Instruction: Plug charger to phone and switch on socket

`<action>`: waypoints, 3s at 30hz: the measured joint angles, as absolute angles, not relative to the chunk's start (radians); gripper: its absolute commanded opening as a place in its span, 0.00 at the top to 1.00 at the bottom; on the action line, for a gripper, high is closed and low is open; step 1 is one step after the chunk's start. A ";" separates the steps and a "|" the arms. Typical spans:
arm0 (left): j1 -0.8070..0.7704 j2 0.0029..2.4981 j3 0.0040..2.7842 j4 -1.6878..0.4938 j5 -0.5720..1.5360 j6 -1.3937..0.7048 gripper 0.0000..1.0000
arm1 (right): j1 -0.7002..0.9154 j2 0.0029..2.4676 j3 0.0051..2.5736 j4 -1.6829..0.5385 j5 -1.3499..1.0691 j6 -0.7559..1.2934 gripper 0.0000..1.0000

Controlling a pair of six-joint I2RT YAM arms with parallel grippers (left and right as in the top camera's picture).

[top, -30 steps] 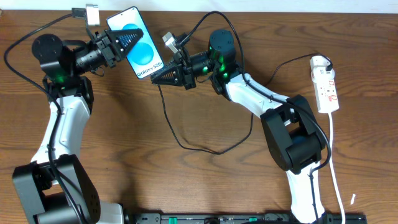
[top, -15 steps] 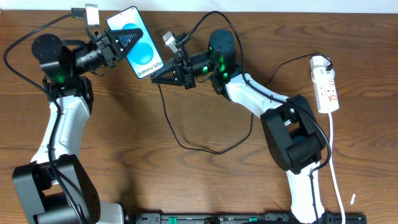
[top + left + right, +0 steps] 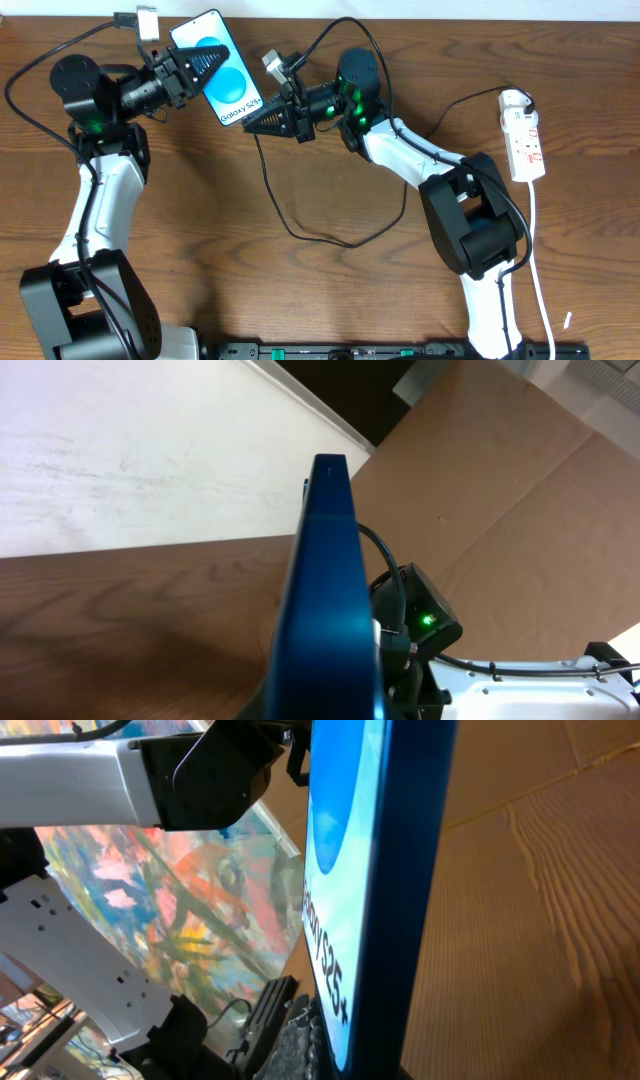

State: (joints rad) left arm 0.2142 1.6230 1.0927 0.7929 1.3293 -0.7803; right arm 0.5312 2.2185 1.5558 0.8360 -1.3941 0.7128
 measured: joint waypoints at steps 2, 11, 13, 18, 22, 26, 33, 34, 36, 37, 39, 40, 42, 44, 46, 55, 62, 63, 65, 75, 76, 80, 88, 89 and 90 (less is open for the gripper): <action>0.214 1.623 1.093 0.793 1.329 -0.781 0.92 | 0.531 2.218 1.555 0.843 -1.394 0.718 0.99; 0.215 1.623 1.093 0.790 1.329 -0.781 0.92 | 0.530 2.218 1.555 0.850 -1.394 0.727 0.99; 0.215 1.623 1.093 0.790 1.329 -0.781 0.92 | 0.530 2.218 1.555 0.850 -1.394 0.728 0.99; 0.215 1.623 1.093 0.790 1.329 -0.781 0.92 | 0.530 2.218 1.555 0.850 -1.394 0.728 0.99; 0.215 1.623 1.093 0.790 1.329 -0.781 0.93 | 0.530 2.218 1.555 0.850 -1.394 0.728 0.99; 0.215 1.623 1.093 0.790 1.329 -0.781 0.93 | 0.530 2.218 1.555 0.851 -1.394 0.728 0.98; 0.215 1.623 1.093 0.800 1.328 -0.780 0.92 | 0.530 2.218 1.555 0.854 -1.391 0.727 0.85; 0.215 1.623 1.093 0.802 1.327 -0.780 0.93 | 0.530 2.218 1.555 0.857 -1.390 0.728 0.82; 0.215 1.623 1.093 0.804 1.321 -0.779 0.93 | 0.530 2.218 1.555 0.859 -1.388 0.726 0.81; 0.215 1.623 1.093 0.804 1.318 -0.777 0.93 | 0.529 2.218 1.555 0.859 -1.386 0.728 0.79; 0.215 1.623 1.093 0.803 1.320 -0.777 0.92 | 0.529 2.218 1.555 0.860 -1.372 0.728 0.78; 0.215 1.623 1.093 0.799 1.327 -0.777 0.93 | 0.529 2.218 1.555 0.863 -1.360 0.728 0.77; 0.211 1.623 1.092 0.791 1.335 -0.777 0.92 | 0.529 2.218 1.556 0.869 -1.343 0.728 0.69; 0.207 1.623 1.092 0.791 1.338 -0.777 0.93 | 0.529 2.218 1.556 0.869 -1.330 0.727 0.57; 0.207 1.623 1.092 0.791 1.340 -0.777 0.92 | 0.529 2.218 1.556 0.871 -1.323 0.728 0.44; 0.215 1.623 1.092 0.791 1.341 -0.777 0.93 | 0.529 2.218 1.556 0.871 -1.308 0.727 0.01; 0.250 1.623 1.092 0.790 1.341 -0.778 0.93 | 0.526 2.218 1.556 0.868 -1.312 0.723 0.01; 0.254 1.623 1.092 0.791 1.341 -0.781 0.93 | 0.523 2.218 1.556 0.858 -1.312 0.723 0.01; 0.262 1.623 1.092 0.790 1.341 -0.786 0.93 | 0.514 2.218 1.556 0.825 -1.308 0.721 0.01; 0.305 1.623 1.092 0.790 1.340 -0.832 0.93 | 0.424 2.217 1.557 0.528 -1.184 0.649 0.01; 0.305 1.623 1.092 0.790 1.339 -0.834 0.93 | 0.418 2.217 1.557 0.500 -1.170 0.640 0.01; 0.306 1.623 1.092 0.746 1.328 -0.840 0.93 | 0.406 2.217 1.558 0.356 -1.088 0.595 0.01; 0.306 1.623 1.090 0.535 1.246 -0.828 0.93 | 0.404 2.217 1.559 0.156 -0.912 0.488 0.01; 0.306 1.623 1.090 0.514 1.238 -0.818 0.93 | 0.405 2.217 1.559 0.147 -0.898 0.480 0.01; 0.306 1.623 1.090 0.490 1.230 -0.808 0.93 | 0.405 2.217 1.559 0.136 -0.879 0.468 0.01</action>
State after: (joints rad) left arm 0.3058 1.6230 1.0901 0.4904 1.2297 -0.8078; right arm 0.4046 2.2173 1.5585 0.1356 -0.8791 0.4679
